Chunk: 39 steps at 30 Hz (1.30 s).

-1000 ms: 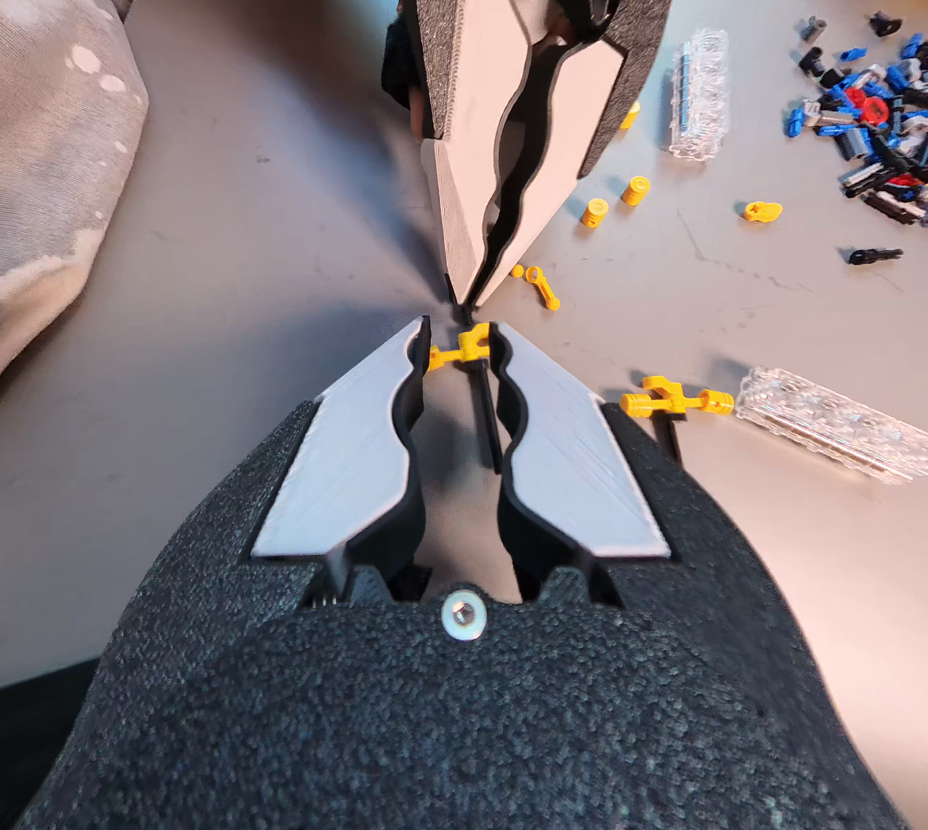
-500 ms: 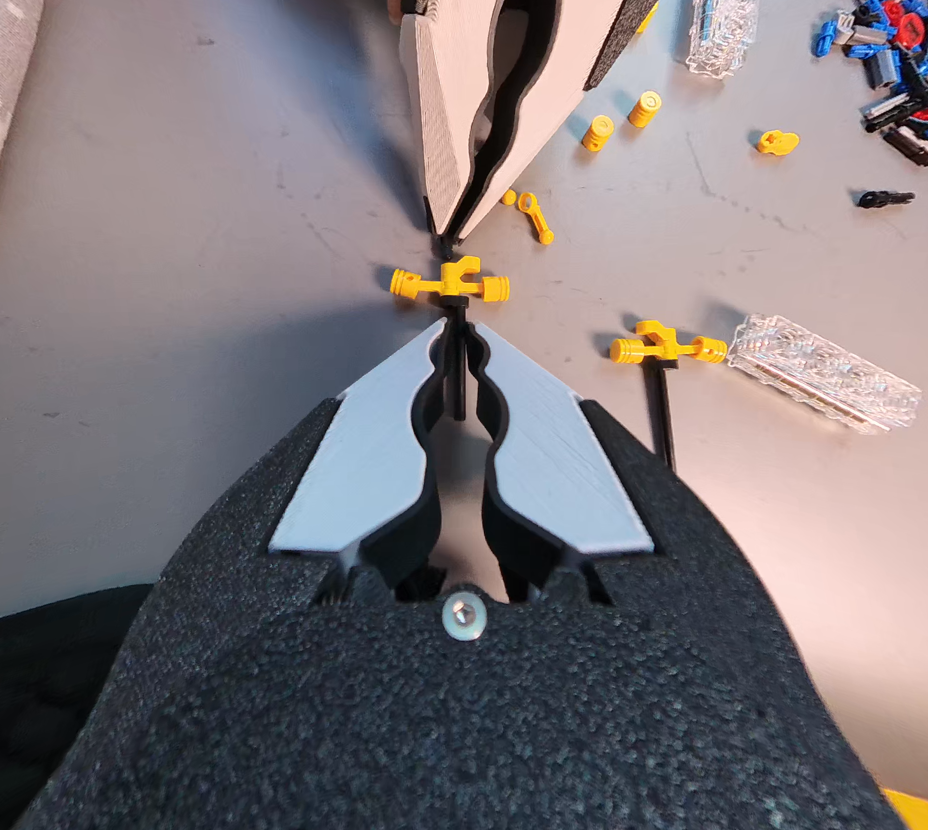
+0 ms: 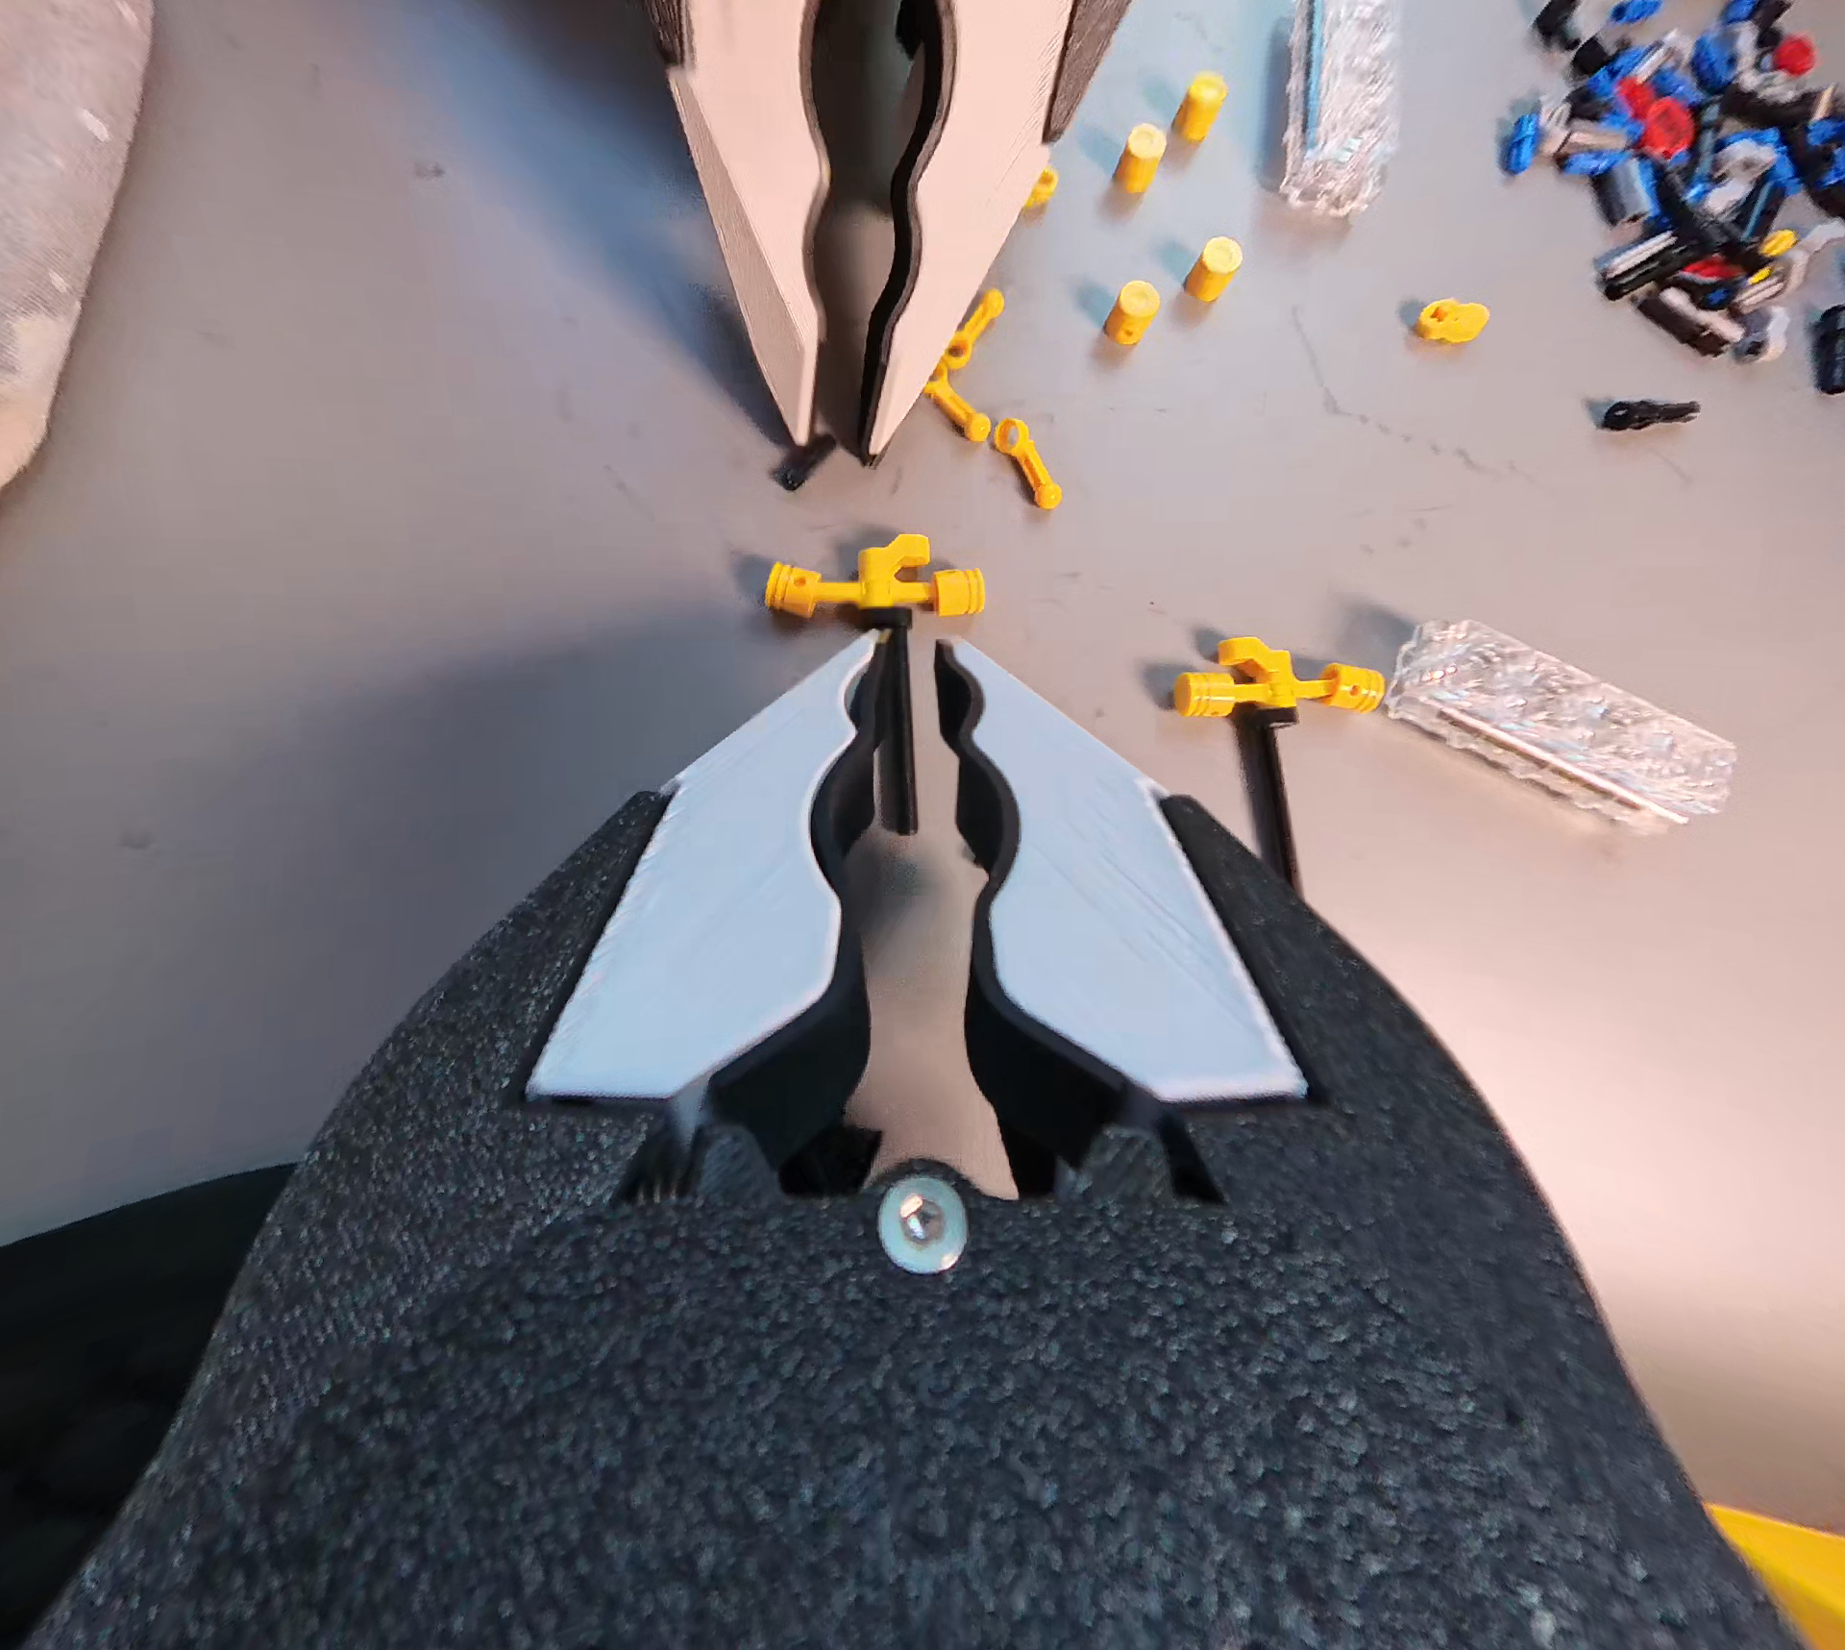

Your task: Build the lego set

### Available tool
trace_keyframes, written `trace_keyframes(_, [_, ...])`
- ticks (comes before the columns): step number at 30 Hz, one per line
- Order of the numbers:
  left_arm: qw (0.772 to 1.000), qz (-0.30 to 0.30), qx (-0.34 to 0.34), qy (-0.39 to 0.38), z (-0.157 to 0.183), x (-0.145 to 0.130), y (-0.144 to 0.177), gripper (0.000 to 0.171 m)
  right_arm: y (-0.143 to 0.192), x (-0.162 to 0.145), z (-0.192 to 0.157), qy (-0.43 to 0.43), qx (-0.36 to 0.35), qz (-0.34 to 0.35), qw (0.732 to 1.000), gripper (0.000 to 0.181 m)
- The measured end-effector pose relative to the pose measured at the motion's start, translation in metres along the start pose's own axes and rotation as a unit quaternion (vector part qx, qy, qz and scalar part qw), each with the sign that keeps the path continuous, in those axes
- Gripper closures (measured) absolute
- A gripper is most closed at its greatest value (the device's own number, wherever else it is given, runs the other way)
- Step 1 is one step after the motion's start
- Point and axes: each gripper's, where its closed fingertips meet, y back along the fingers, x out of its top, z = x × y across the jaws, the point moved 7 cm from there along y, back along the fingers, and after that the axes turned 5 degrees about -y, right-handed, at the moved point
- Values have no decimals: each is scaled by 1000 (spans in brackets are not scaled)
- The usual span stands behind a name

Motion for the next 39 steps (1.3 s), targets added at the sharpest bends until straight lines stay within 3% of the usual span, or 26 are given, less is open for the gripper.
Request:
trace_keyframes(3, [1000, -8, 12, -25, 1, 0, 0, 168, 6, 13, -4, 12, 3, 47, 999, 172])
trace_keyframes(6, [999, -1, 15, -35, -1, -1, 2, 170, -3, 22, -15, 39, 11, 52, 998, 170])
trace_keyframes(17, [994, 94, 42, -29, -6, 13, 29, 171, -16, 34, -10, 25, -23, 88, 996, 169])
trace_keyframes(23, [996, 73, 41, -22, -9, 6, 26, 171, -18, 29, -6, 23, -40, 70, 996, 174])
trace_keyframes(28, [996, 70, -7, -47, 7, 6, 18, 168, 8, 23, 0, 0, -37, 69, 997, 170])
trace_keyframes(33, [995, 60, -17, -71, 14, 7, 11, 162, 27, 9, -44, -29, 43, 42, 998, 165])
trace_keyframes(36, [996, 71, -20, -59, 9, 7, 14, 160, 12, 0, -72, -25, 54, 5, 998, 158])
trace_keyframes(39, [996, 72, -15, -53, 5, 7, 15, 160, -4, -3, -79, -17, 25, -41, 999, 149])
